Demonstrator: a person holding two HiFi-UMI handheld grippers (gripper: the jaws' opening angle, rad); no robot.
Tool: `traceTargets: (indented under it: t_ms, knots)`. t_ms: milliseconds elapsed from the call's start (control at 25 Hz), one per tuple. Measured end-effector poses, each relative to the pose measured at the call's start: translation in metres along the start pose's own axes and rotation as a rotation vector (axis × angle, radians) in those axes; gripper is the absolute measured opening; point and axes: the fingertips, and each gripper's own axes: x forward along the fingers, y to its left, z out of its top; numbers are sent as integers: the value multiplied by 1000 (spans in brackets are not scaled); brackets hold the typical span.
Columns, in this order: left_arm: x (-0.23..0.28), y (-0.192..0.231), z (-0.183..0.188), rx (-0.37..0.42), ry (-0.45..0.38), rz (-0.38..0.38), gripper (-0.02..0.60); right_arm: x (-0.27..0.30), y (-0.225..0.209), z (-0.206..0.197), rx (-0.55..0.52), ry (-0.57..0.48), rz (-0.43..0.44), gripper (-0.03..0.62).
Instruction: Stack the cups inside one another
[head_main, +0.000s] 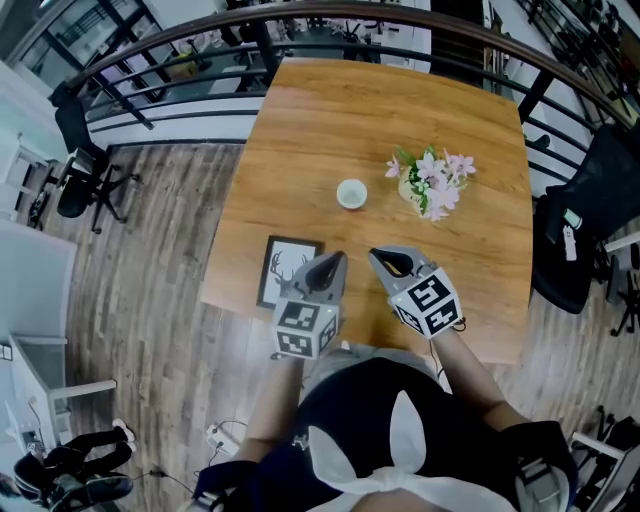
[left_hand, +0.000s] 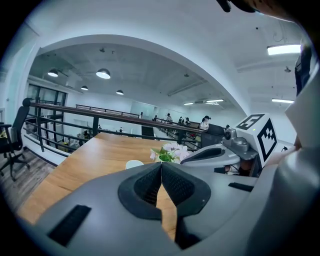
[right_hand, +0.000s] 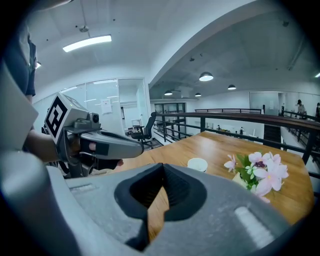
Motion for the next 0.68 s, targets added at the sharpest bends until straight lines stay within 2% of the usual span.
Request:
traceTargets:
  t_ms: [680]
  knots:
    - [-1, -13, -15, -7, 7, -11, 18, -10, 2, -29, 56, 33, -11, -3]
